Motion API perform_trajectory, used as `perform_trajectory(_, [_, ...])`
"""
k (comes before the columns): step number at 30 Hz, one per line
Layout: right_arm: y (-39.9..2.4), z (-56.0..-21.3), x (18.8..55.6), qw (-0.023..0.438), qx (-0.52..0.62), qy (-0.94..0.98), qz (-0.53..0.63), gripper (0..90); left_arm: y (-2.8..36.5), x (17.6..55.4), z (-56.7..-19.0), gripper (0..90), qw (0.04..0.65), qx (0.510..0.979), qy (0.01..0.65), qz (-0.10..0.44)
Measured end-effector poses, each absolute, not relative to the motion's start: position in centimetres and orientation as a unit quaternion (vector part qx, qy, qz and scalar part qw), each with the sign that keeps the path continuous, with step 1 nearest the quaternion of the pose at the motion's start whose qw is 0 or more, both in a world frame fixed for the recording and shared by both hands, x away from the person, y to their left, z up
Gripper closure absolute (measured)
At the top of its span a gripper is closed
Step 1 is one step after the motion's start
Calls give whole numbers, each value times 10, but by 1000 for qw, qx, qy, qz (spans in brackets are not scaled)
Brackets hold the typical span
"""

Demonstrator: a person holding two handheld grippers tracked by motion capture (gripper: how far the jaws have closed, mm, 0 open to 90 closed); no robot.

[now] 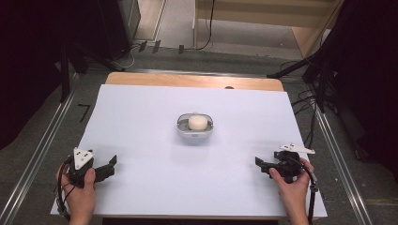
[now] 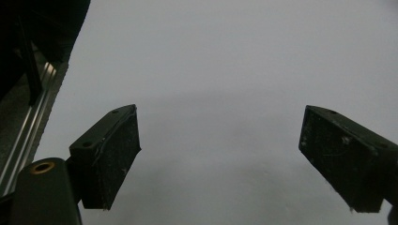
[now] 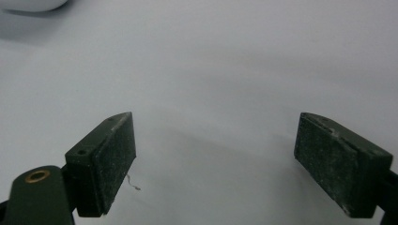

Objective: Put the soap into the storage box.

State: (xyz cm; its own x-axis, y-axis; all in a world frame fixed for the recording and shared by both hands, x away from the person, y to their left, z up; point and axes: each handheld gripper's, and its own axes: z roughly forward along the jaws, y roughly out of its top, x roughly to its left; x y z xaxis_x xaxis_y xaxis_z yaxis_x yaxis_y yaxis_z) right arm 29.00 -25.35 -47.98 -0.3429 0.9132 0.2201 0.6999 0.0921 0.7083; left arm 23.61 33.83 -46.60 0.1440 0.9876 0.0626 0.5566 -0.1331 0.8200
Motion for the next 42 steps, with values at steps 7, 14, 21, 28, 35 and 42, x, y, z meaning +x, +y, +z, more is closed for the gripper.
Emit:
perform_trajectory(7, [-267,-480,279,148,559,721,383,136,338,236,-466,135,333,679,568,324])
perform_trajectory(14, [-282,-479,270,154,568,711,384,136,338,236,-466,135,332,679,568,324])
perform_trajectory(21, [-296,-479,263,162,576,704,383,136,338,236,-466,135,332,679,568,325])
perform_trajectory(28, [-307,-479,256,163,583,698,382,136,338,236,-466,135,332,679,568,325])
perform_trajectory(35, [-317,-480,252,166,590,692,380,136,338,236,-466,135,333,679,569,324])
perform_trajectory(42, [-319,-480,249,170,592,687,386,136,339,237,-466,135,330,680,572,320])
